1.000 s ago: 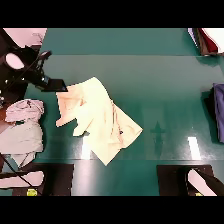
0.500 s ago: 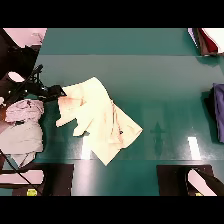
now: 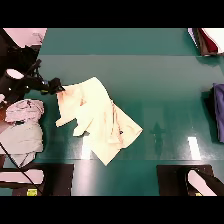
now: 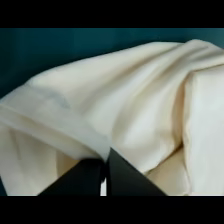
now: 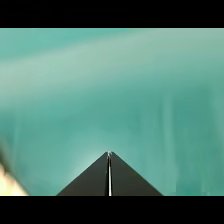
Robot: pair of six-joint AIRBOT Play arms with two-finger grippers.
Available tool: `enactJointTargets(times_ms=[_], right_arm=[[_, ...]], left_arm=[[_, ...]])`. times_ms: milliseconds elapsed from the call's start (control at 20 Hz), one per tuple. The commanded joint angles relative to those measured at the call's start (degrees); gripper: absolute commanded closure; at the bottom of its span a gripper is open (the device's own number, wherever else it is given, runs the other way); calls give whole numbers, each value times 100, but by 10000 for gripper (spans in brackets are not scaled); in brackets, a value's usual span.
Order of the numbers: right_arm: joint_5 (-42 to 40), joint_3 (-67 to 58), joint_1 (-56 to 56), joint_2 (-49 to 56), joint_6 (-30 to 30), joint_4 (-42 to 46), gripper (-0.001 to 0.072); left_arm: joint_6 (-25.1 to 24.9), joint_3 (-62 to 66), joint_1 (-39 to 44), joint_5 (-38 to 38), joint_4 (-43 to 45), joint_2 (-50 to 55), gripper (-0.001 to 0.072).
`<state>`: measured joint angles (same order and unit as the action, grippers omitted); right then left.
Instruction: Fold the shirts.
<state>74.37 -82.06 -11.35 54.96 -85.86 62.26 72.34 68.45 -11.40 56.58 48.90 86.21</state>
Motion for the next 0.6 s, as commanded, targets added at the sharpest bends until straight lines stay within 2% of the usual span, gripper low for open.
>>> enactJointTargets(times_ms=[0, 50, 100, 150, 200, 400, 550], right_arm=[[807, 852, 656, -4, -24, -238, 689], [809, 1316, 1099, -4, -26, -407, 681], [699, 1768, 1552, -4, -26, -579, 530], [474, 2260, 2065, -4, -26, -732, 279], [164, 2710, 2570, -2, -26, -896, 200], [-1843, 3985, 4736, 2, -24, -1281, 204], [-2402, 4190, 5630, 262, -22, -1829, 203]], left_arm=[[-92, 925, -7, 903, 111, -238, 685], [-157, 1261, -7, 1071, 111, -413, 685], [-234, 1534, -7, 1200, 114, -584, 685], [-229, 1718, -7, 1255, 114, -750, 685], [-229, 1818, -7, 1248, 120, -907, 684], [-225, 1845, -7, 1320, 129, -1281, 684], [-144, 1840, -7, 1458, 127, -1276, 684]])
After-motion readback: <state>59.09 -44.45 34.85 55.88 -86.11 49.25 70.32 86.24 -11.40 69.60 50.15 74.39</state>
